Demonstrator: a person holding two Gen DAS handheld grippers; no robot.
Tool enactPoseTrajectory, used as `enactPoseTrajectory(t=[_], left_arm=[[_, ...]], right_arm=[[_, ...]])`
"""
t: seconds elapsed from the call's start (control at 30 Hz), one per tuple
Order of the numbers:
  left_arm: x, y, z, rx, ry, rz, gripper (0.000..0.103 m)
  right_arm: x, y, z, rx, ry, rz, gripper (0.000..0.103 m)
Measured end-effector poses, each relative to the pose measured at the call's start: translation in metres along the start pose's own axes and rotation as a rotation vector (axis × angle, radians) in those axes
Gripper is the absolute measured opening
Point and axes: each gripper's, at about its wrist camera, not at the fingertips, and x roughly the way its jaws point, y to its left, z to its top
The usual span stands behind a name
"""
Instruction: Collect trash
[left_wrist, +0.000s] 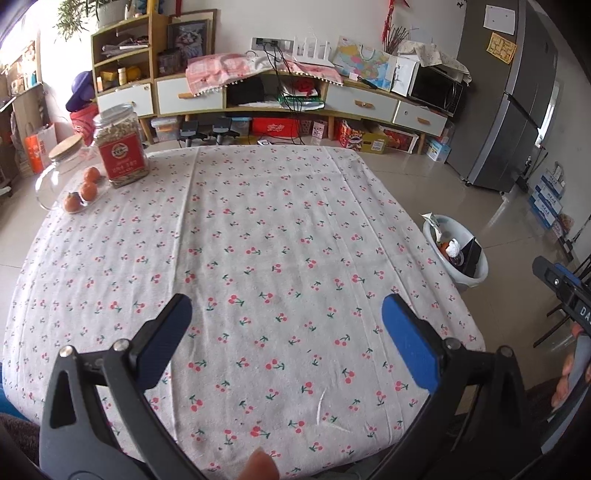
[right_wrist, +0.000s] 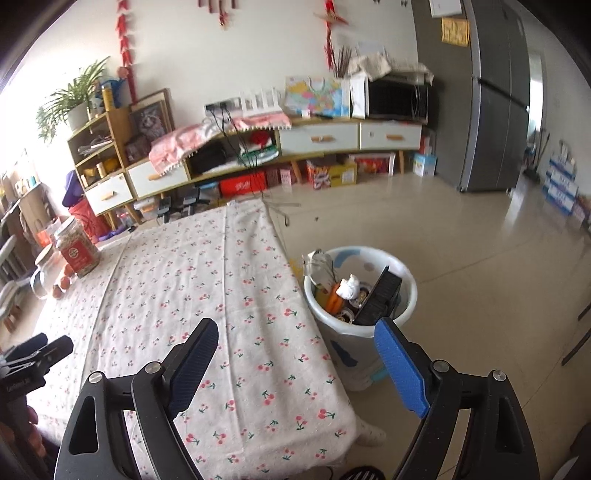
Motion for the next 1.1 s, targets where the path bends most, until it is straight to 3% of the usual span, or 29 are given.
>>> enactPoseTrajectory(t=[0.17, 0.33, 0.53, 1.1], left_arm=[[-0.005, 0.003, -0.011, -0.015, -0.024, 0.043, 0.102], [-0.004, 0.004, -0.015, -0.027, -0.028, 0.053, 0.102], [-0.007, 0.003, -0.016, -0.028, -0.047, 0.065, 0.102], [-0.008, -0.002, -0.017, -0.020, -0.046, 0.062, 0.102]], right_arm=[[-0.007, 0.016, -0.014, -0.053, -0.034, -0.048, 0.091], [-0.006, 0.023, -0.021, -0.091, -0.064, -0.042, 0.091], [0.007, 0.017, -0.028, -0.069, -0.017, -0.039, 0.091], [0.010, 0.016, -0.031, -0.060, -0.009, -0.040, 0.091]])
